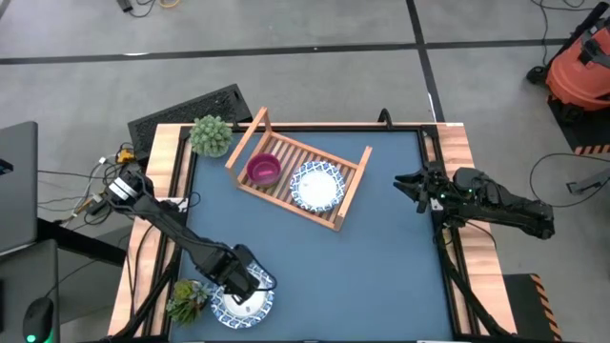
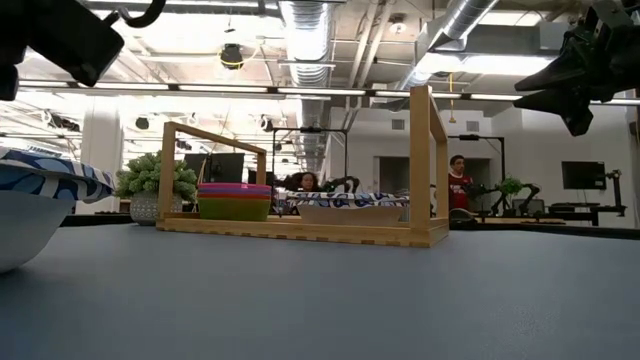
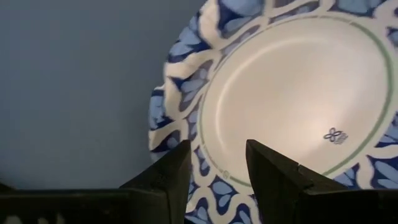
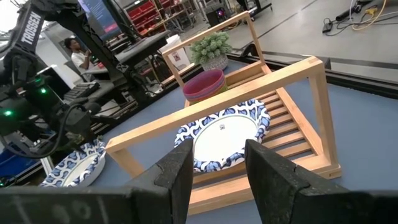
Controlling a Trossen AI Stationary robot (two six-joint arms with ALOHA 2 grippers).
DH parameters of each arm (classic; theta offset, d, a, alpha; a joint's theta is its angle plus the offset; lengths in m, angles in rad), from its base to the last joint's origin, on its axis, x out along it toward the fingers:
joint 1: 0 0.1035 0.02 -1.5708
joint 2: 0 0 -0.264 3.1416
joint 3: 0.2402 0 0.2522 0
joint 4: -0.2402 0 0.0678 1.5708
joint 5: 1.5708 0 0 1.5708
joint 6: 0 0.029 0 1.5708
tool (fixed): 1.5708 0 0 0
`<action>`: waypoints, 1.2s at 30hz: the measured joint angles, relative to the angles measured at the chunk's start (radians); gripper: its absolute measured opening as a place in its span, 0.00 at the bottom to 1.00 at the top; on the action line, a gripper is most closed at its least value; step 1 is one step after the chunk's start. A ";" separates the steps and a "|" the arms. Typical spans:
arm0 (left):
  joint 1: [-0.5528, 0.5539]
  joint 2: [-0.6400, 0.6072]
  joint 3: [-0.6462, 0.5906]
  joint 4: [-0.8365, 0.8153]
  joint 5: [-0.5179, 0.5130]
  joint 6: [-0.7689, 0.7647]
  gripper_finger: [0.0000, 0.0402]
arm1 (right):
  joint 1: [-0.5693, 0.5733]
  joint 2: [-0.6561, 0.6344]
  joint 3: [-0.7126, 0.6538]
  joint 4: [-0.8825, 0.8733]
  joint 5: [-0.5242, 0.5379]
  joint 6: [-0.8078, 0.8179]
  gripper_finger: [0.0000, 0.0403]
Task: Place and stack bowls onto a shelf
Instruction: Stack the large white bowl on top of the large white bowl on the shelf
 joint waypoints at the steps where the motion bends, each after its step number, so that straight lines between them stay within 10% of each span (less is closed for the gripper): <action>1: 0.001 0.000 0.000 0.002 -0.003 0.004 0.34 | 0.000 0.000 0.000 0.000 0.000 0.000 0.42; 16: 0.057 -0.046 0.010 -0.010 -0.031 0.133 0.09 | 0.000 0.000 0.000 0.000 0.000 -0.001 0.42; 36: 0.043 -0.241 -0.149 0.041 -0.033 0.134 0.60 | 0.000 0.000 0.000 -0.002 0.000 0.005 0.42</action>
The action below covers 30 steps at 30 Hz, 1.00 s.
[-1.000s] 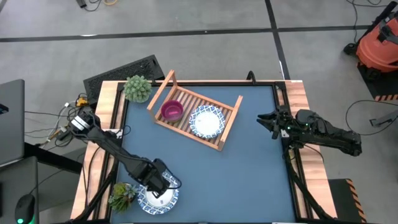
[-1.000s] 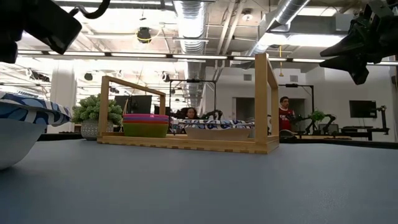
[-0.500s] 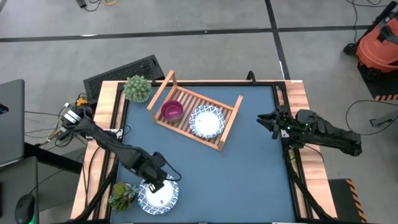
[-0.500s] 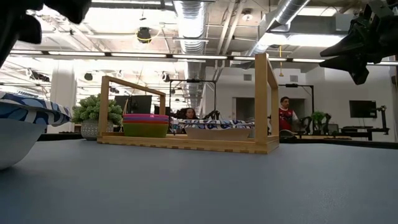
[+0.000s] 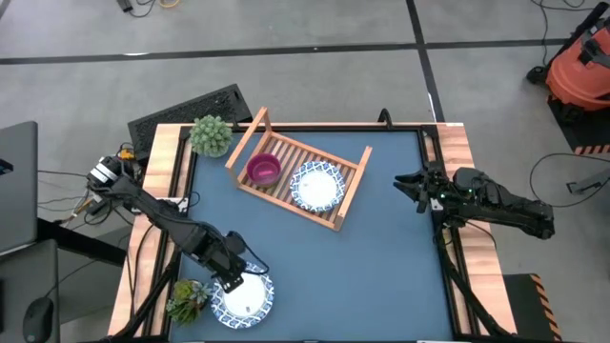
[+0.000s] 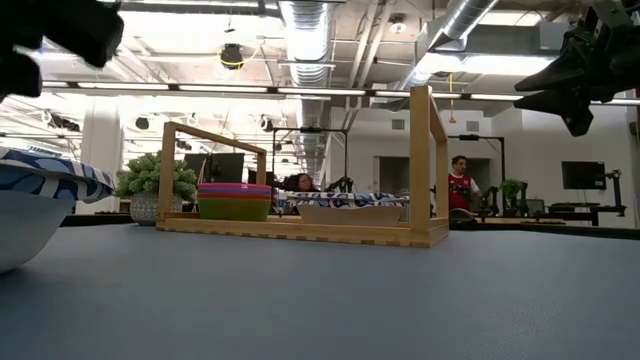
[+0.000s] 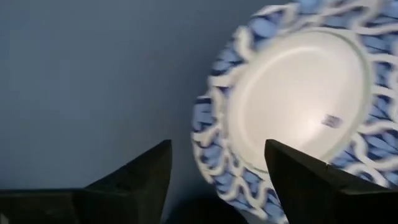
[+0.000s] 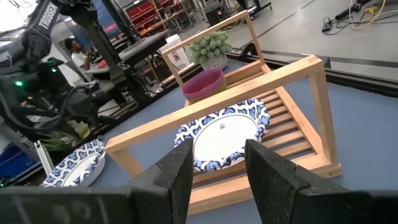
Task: Place and stack bowls onto a shelf
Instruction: Stack the large white bowl on top of the large white bowl on the shelf
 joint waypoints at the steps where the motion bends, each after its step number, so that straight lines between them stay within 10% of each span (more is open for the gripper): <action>1: 0.000 0.000 -0.012 -0.001 -0.002 -0.011 0.60 | 0.000 0.000 0.000 -0.002 0.000 0.000 0.42; 30: 0.003 0.000 -0.086 0.090 0.008 0.008 0.53 | 0.000 0.000 0.000 -0.006 0.000 -0.008 0.42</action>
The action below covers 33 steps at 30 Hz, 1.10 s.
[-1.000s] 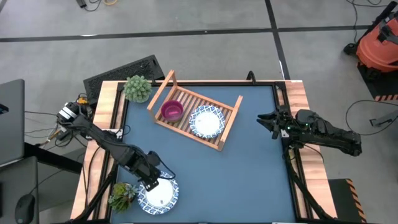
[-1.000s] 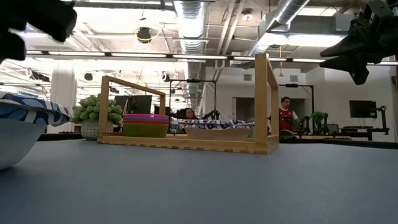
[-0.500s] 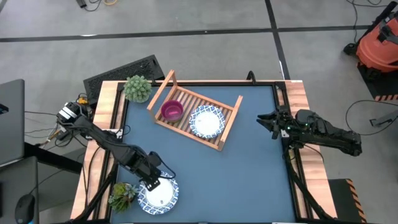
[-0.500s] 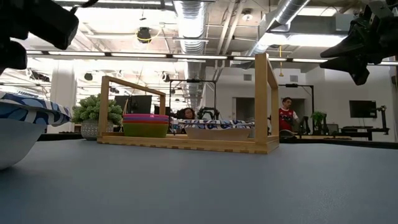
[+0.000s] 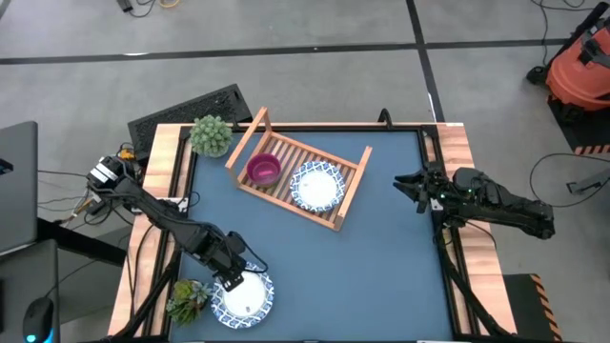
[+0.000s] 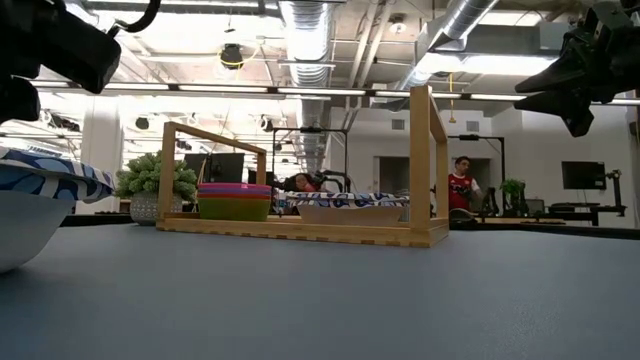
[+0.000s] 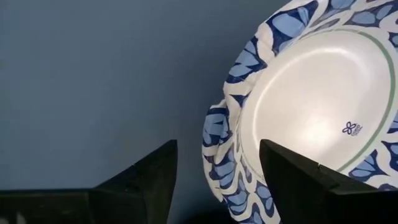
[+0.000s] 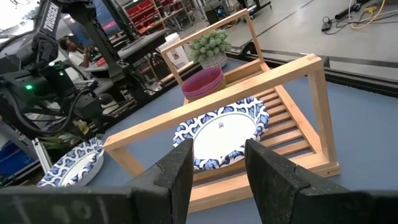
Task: Place and stack bowls onto a shelf
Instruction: Stack the large white bowl on top of the large white bowl on the shelf
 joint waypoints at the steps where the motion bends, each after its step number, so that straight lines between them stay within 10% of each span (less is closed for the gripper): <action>1: 0.000 0.001 0.000 0.000 0.000 0.000 0.52 | 0.000 0.000 0.000 0.000 0.000 0.000 0.42; 33: 0.020 0.051 0.001 0.047 0.045 -0.018 0.06 | 0.000 0.000 0.000 0.000 0.002 0.000 0.42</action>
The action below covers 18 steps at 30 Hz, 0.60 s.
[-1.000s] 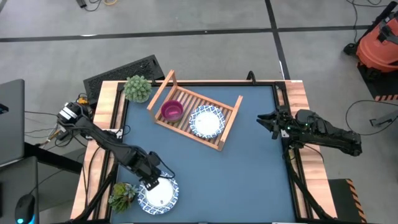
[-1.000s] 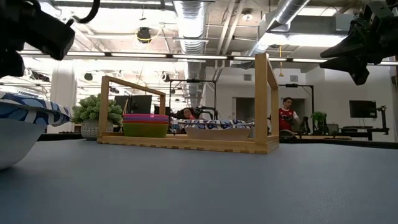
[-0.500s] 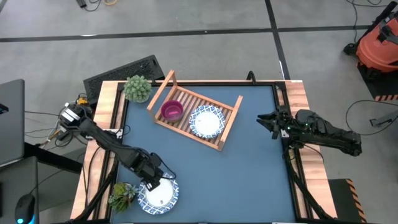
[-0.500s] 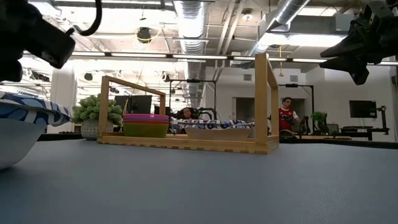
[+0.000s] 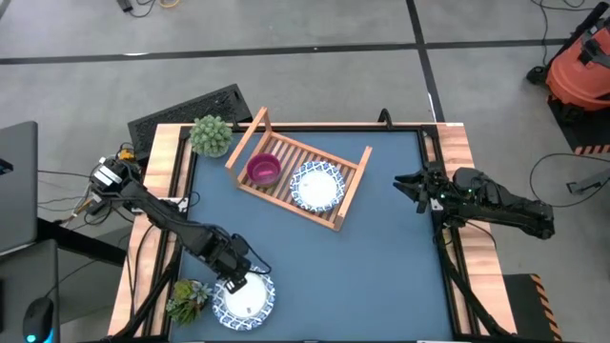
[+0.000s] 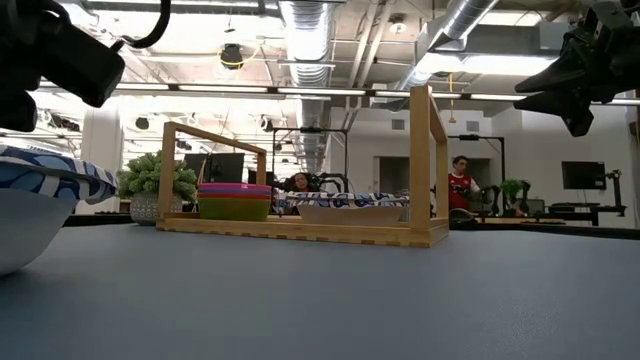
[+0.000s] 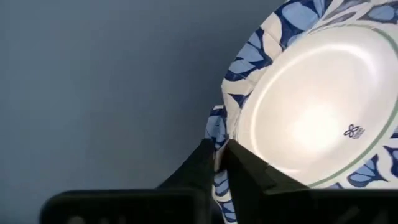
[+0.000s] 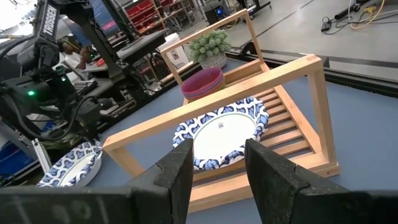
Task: Place and stack bowls onto a shelf
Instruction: Stack the large white bowl on top of the large white bowl on the shelf
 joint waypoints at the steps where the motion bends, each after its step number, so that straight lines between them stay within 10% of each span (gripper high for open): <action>1: 0.003 0.000 0.000 0.002 0.000 0.000 0.03 | 0.000 0.000 0.000 0.000 0.000 0.000 0.42; 18: 0.169 0.000 0.002 0.050 -0.063 0.013 0.00 | 0.000 0.000 0.000 0.000 0.002 0.000 0.42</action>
